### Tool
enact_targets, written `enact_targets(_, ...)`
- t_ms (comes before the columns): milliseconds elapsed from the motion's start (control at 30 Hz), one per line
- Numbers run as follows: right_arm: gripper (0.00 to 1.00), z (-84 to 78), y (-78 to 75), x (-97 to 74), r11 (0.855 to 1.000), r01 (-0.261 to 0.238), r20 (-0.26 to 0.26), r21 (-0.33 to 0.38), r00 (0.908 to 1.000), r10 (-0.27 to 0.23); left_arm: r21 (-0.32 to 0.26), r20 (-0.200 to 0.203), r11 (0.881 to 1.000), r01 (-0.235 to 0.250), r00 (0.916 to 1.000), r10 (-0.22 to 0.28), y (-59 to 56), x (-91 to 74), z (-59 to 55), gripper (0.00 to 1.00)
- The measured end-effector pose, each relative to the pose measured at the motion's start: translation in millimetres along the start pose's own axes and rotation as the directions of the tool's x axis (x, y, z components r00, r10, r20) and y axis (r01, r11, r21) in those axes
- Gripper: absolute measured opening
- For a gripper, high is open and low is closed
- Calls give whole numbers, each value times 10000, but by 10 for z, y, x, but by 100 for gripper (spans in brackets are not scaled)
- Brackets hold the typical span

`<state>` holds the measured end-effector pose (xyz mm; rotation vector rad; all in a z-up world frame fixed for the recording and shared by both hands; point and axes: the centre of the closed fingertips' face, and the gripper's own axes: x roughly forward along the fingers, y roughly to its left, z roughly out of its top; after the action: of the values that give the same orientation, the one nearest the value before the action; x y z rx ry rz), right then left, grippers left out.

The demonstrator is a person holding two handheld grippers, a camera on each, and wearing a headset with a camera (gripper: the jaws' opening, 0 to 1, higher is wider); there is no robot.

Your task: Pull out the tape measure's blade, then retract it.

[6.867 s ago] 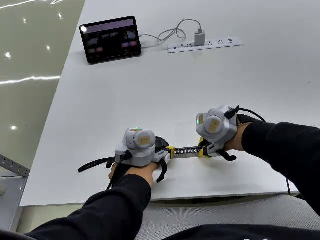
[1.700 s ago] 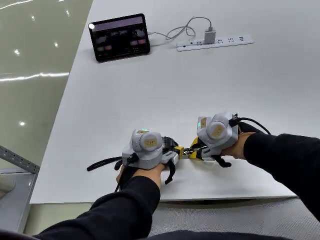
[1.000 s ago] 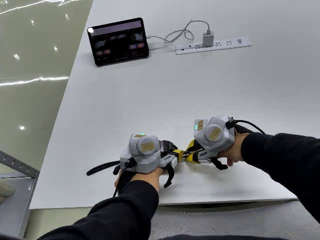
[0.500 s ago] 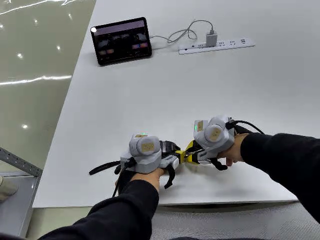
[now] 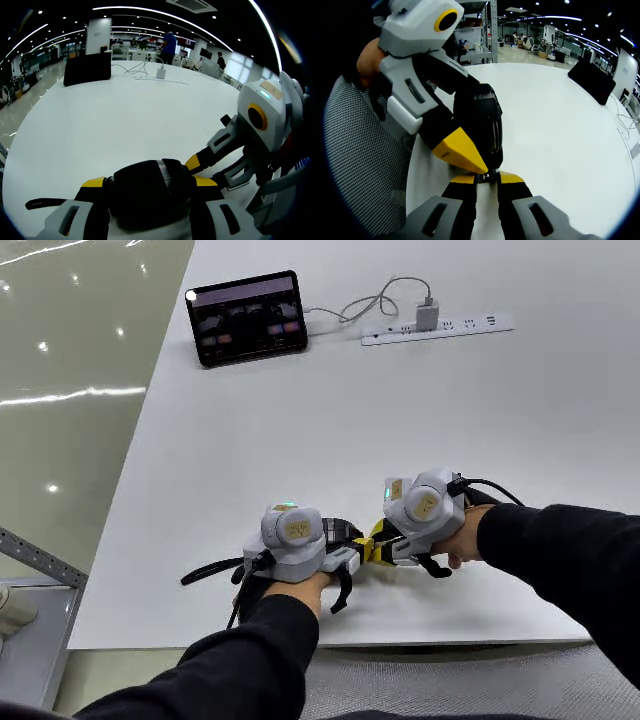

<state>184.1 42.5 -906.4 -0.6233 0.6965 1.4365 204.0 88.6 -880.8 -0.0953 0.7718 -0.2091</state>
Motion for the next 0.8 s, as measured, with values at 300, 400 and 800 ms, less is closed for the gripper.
enact_targets(300, 11, 24, 15, 32, 9968, -270, -746, -755, 9970, 214, 33, 0, 10000, 71, 10000, -71, -1, 3, 3, 62)
enact_targets(400, 11, 10, 10, 30, 9979, -273, -712, -588, 9972, 231, 44, 2, 10000, 65, 10000, -65, -3, 2, 3, 62)
enact_targets(800, 12, 12, 21, 24, 9985, -187, -565, -521, 9983, 158, 76, 17, 10000, 40, 10000, -41, -4, 3, 3, 62)
